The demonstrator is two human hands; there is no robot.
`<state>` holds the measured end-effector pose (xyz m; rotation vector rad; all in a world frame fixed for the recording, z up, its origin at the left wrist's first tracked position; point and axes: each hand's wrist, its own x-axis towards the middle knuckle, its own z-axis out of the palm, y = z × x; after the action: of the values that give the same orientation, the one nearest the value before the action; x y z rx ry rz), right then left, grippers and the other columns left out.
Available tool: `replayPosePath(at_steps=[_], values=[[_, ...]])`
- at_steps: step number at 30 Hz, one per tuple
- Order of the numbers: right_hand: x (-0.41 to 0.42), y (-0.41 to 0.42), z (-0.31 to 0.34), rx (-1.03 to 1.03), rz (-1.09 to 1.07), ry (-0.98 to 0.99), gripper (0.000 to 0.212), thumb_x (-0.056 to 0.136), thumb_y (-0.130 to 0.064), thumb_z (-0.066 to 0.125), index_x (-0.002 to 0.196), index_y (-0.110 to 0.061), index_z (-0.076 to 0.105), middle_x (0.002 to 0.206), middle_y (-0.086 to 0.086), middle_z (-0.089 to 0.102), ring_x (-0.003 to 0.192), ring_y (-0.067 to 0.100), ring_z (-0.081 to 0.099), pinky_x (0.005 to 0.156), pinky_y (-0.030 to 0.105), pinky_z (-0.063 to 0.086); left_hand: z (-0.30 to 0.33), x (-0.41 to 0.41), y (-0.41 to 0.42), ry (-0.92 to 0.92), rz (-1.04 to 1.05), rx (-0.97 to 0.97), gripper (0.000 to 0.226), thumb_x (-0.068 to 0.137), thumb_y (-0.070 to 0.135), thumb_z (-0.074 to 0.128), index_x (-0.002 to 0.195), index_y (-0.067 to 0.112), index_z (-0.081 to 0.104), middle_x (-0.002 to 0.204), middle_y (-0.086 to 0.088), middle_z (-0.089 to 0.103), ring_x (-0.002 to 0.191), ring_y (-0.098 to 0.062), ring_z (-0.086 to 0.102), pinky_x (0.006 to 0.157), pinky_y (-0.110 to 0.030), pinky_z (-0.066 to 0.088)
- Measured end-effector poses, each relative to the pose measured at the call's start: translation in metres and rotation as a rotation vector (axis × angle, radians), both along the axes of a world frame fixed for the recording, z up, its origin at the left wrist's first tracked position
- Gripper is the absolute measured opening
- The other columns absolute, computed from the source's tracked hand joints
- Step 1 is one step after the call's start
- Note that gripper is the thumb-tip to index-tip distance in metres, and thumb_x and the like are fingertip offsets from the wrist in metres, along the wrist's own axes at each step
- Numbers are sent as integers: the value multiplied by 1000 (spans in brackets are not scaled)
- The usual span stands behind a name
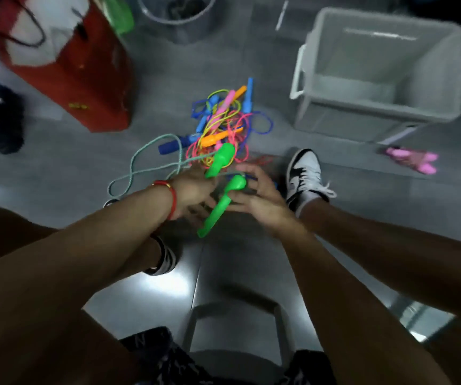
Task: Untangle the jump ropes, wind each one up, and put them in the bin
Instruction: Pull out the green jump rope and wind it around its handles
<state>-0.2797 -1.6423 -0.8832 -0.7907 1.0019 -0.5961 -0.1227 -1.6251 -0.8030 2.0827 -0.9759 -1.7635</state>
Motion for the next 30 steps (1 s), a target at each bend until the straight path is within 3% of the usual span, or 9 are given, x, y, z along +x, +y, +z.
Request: replayPosePath(at_steps=[3, 6, 12, 16, 19, 22, 24, 26, 30], values=[[-51, 5, 35, -40, -96, -84, 56, 88, 19, 58, 135, -7, 45, 116, 17, 61, 97, 21, 69, 86, 54, 59, 27, -26, -5, 84, -139, 62, 23, 107, 37, 41, 127, 27, 40, 98, -10, 66, 85, -31, 66, 84, -57, 53], [-94, 0, 71, -86, -222, -160, 57, 91, 15, 58, 141, -8, 45, 119, 30, 59, 103, 31, 70, 84, 48, 60, 51, -52, -8, 188, -256, 22, 21, 105, 41, 43, 122, 29, 44, 108, -11, 72, 85, -31, 74, 79, -63, 55], [-173, 0, 147, -362, -215, -15, 59, 90, 3, 67, 143, -16, 50, 126, 26, 63, 116, 40, 64, 97, 51, 55, 97, -105, -22, 437, -388, -108, 13, 104, 19, 49, 117, 15, 47, 83, -16, 62, 60, -23, 59, 51, -29, 50], [-218, -7, 190, -613, -22, 349, 56, 92, -5, 70, 143, -16, 50, 112, 12, 70, 96, 17, 67, 80, 33, 56, 122, -128, -17, 561, -447, -185, 26, 102, 9, 50, 127, 3, 43, 77, -13, 54, 57, -21, 51, 43, -23, 39], [-243, -23, 215, -847, 45, 667, 58, 91, -29, 73, 144, -27, 49, 98, 1, 64, 83, 10, 59, 81, 29, 51, 137, -146, -24, 646, -415, -256, 34, 101, 12, 51, 135, 13, 46, 77, -10, 54, 58, -19, 50, 41, -20, 34], [-262, -35, 243, -877, -114, 704, 56, 85, -68, 62, 135, -45, 56, 118, -14, 51, 115, 1, 50, 107, 35, 41, 163, -165, -42, 766, -450, -257, 33, 99, 14, 56, 130, 20, 52, 79, -9, 57, 60, -19, 51, 41, -19, 36], [-262, -44, 261, -781, -141, 355, 45, 91, -63, 52, 129, -40, 60, 131, -10, 58, 128, 9, 52, 110, 41, 38, 180, -177, -53, 839, -490, -246, 32, 98, 14, 58, 129, 18, 52, 82, -11, 58, 62, -20, 53, 43, -19, 38], [-255, -56, 277, -735, -241, 119, 32, 95, -38, 49, 118, -23, 63, 114, 2, 67, 108, 17, 63, 97, 44, 49, 193, -184, -64, 900, -553, -240, 30, 98, 13, 54, 127, 16, 51, 85, -14, 56, 64, -21, 53, 44, -18, 39], [-249, -70, 300, -916, -367, 329, 24, 94, -24, 45, 107, -12, 61, 93, 7, 63, 80, 14, 58, 73, 30, 52, 212, -183, -83, 909, -605, -277, 31, 97, 13, 55, 125, 23, 63, 89, -16, 57, 68, -22, 55, 46, -20, 41]])
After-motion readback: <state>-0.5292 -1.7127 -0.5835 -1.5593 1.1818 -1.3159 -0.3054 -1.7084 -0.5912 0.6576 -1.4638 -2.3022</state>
